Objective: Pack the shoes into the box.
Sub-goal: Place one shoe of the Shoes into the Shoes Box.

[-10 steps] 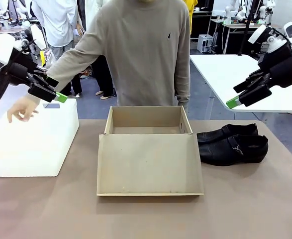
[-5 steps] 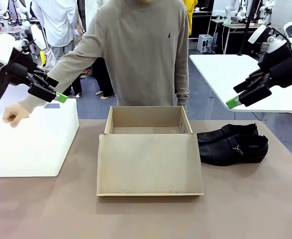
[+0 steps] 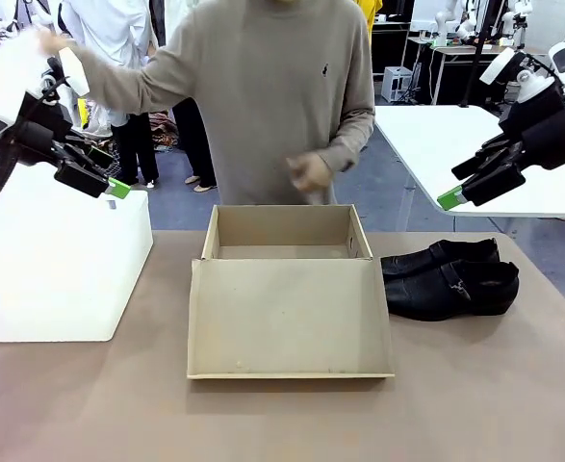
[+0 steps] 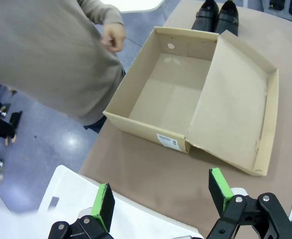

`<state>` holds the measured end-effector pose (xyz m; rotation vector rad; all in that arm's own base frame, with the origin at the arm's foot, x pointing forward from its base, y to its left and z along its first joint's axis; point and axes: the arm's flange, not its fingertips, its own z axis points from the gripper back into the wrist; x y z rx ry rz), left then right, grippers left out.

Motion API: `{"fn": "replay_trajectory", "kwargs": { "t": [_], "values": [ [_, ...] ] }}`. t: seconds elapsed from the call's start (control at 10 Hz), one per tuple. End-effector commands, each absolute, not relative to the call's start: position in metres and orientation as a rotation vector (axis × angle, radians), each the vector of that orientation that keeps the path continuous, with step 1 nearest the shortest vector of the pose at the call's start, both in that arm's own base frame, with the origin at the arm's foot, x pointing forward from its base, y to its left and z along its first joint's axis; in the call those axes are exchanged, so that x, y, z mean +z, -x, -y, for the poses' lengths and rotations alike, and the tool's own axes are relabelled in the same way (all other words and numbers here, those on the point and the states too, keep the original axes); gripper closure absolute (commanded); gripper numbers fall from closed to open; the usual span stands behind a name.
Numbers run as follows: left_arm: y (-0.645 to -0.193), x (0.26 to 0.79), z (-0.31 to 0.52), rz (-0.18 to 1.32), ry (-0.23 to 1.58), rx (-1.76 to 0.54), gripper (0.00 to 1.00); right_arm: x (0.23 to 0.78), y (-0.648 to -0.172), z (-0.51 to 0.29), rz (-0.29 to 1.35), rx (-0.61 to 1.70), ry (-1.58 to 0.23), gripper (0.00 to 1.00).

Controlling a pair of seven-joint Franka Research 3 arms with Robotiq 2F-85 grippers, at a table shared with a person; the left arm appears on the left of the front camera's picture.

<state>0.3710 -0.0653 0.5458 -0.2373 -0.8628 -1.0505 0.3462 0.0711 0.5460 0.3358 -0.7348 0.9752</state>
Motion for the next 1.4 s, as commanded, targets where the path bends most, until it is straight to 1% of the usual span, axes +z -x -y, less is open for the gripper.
{"fn": "replay_trajectory", "kwargs": {
  "t": [0.0, 0.1, 0.4, 0.8, 1.0, 1.3],
  "values": [
    [-0.372, 0.545, 0.063, 0.871, 0.253, -1.063, 0.0, 0.546, -0.347, -0.071, 0.739, 0.983, -0.353, 0.0],
    [-0.372, 0.545, 0.063, 0.871, 0.253, -1.063, 0.0, 0.546, -0.346, -0.071, 0.735, 0.975, -0.336, 0.0],
    [-0.372, 0.545, 0.063, 0.871, 0.253, -1.063, 0.0, 0.575, -0.374, -0.054, 0.646, 1.093, -0.189, 0.0],
    [-0.372, 0.545, 0.063, 0.871, 0.253, -1.063, 0.0, 0.598, -0.412, -0.023, 0.483, 1.246, -0.065, 0.0],
    [-0.372, 0.545, 0.063, 0.871, 0.253, -1.063, 0.0, 0.601, -0.438, -0.009, 0.394, 1.322, 0.0, 0.0],
    [-0.372, 0.545, 0.063, 0.871, 0.253, -1.063, 0.0, 0.595, -0.474, 0.001, 0.326, 1.372, 0.043, 0.0]
  ]
}}
